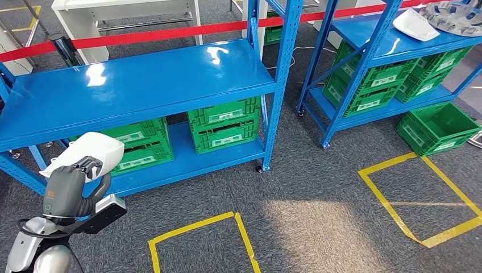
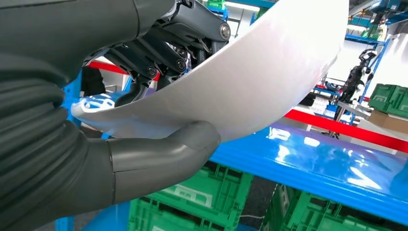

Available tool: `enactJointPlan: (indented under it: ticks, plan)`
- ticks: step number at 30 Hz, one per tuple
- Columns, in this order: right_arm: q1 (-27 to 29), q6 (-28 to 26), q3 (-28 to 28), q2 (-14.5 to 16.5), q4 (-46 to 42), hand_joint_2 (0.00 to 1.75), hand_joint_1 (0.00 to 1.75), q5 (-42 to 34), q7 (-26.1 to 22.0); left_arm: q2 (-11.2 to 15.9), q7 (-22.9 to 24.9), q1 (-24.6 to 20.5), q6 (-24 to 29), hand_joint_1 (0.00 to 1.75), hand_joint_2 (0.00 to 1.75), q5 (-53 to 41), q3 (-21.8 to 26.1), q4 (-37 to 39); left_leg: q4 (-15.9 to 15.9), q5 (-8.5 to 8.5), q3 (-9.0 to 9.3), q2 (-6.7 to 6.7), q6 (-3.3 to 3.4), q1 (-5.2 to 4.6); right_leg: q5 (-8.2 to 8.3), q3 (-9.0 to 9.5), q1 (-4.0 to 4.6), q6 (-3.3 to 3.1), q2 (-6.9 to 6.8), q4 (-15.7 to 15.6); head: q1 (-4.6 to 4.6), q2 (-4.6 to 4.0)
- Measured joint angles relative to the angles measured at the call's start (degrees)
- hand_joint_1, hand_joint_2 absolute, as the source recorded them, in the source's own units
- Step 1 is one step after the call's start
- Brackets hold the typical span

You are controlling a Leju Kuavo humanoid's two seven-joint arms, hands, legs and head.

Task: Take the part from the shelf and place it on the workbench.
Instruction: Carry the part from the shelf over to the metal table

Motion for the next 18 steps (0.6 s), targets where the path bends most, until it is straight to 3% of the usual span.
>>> enactJointPlan:
  ticks: [2, 3, 4, 6, 8, 9, 12, 14, 16, 17, 18]
  plan:
    - [0.0, -0.3, 0.0, 0.0, 0.0, 0.00, 0.00, -0.2, 0.0, -0.3, -0.1, -0.2, -0.3, 1.62, 1.75, -0.1, 0.0, 0.2, 0.2, 0.90, -1.16, 0.04, 0.34, -0.21, -4.10, -2.06, 0.02, 0.13, 0.08, 7.0, 0.04, 0.01]
    - [0.0, -0.4, 0.0, 0.0, 0.0, 0.00, 0.00, -0.4, 0.0, -0.5, -0.2, -0.4, -0.5, 1.62, 1.75, -0.1, 0.0, 0.4, 0.3, 1.30, -1.82, 0.05, 0.35, -0.30, -4.57, -2.22, 0.04, 0.08, 0.09, 8.9, 0.04, 0.01]
    - [0.0, -0.5, 0.0, 0.0, 0.0, 0.00, 0.00, -0.5, 0.0, -0.6, -0.3, -0.8, -0.6, 1.62, 1.75, -0.2, 0.0, 0.7, 0.5, 1.63, -2.44, 0.03, 0.28, -0.37, -3.94, -1.29, 0.09, -0.07, 0.11, 8.7, 0.04, 0.01]
    - [-0.1, -0.6, 0.0, 0.0, 0.0, 0.00, 0.00, -0.5, 0.0, -0.9, -0.3, -1.7, -0.8, 1.62, 1.75, -0.2, 0.0, 1.3, 0.9, 2.10, -3.31, -0.01, 0.02, -0.40, -1.24, 3.41, 0.23, -0.64, 0.15, 2.4, 0.05, 0.00]
    - [-0.2, -0.6, 0.0, 0.0, 0.0, 0.00, 0.00, -0.5, 0.0, -1.1, -0.4, -2.5, -0.8, 1.62, 1.75, -0.2, 0.0, 1.7, 1.1, 2.53, -3.77, 0.02, -0.52, -0.48, 0.21, 7.64, 0.59, -1.20, 0.17, -4.4, 0.04, 0.00]
    - [-0.2, -0.7, 0.0, 0.0, 0.0, 0.00, 0.00, -0.5, 0.0, -1.2, -0.4, -2.8, -0.8, 1.62, 1.75, -0.2, -0.1, 1.8, 1.2, 2.77, -3.89, 0.06, -0.87, -0.49, 0.32, 8.46, 0.77, -1.43, 0.18, -6.0, 0.06, 0.00]
    - [-0.3, -0.7, 0.0, 0.0, 0.0, 0.00, 0.00, -0.5, 0.0, -1.4, -0.4, -3.3, -0.9, 1.62, 1.75, -0.2, -0.1, 2.2, 1.1, 3.33, -4.23, 0.15, -2.03, -0.46, 1.03, 8.00, 0.82, -2.27, 0.14, -6.9, 0.09, 0.01]
    - [-0.3, -0.7, 0.0, 0.0, 0.0, 0.00, 0.00, -0.5, 0.0, -1.4, -0.4, -3.5, -0.9, 1.62, 1.75, -0.2, -0.2, 2.5, 3.2, 1.05, -5.24, 0.12, -2.53, -0.41, 2.03, 7.38, 0.54, -3.07, 0.00, -7.4, 0.00, 0.01]
    - [-0.3, -0.6, 0.0, 0.0, 0.0, 0.00, 0.00, -0.5, 0.0, -1.4, -0.4, -3.6, -0.9, 1.62, 1.75, -0.2, -0.3, 2.8, 9.2, -3.59, -7.18, 0.09, -2.84, -0.32, 2.89, 6.42, 0.53, -3.53, -0.11, -7.5, -0.08, 0.01]
    - [-0.3, -0.6, 0.0, 0.0, 0.0, 0.00, 0.00, -0.5, 0.0, -1.4, -0.4, -3.7, -0.9, 1.62, 1.75, -0.2, -0.3, 2.9, 12.5, -5.38, -8.00, 0.09, -3.00, -0.30, 3.31, 5.85, 0.59, -3.57, -0.13, -7.4, -0.09, 0.01]
    - [-0.2, -0.6, 0.0, 0.0, 0.0, 0.00, 0.00, -0.4, 0.0, -1.4, -0.4, -3.6, -0.9, 1.62, 1.75, -0.2, -0.4, 3.0, 14.6, -6.11, -8.27, 0.10, -3.11, -0.30, 3.73, 5.26, 0.65, -3.54, -0.14, -7.4, -0.08, 0.01]
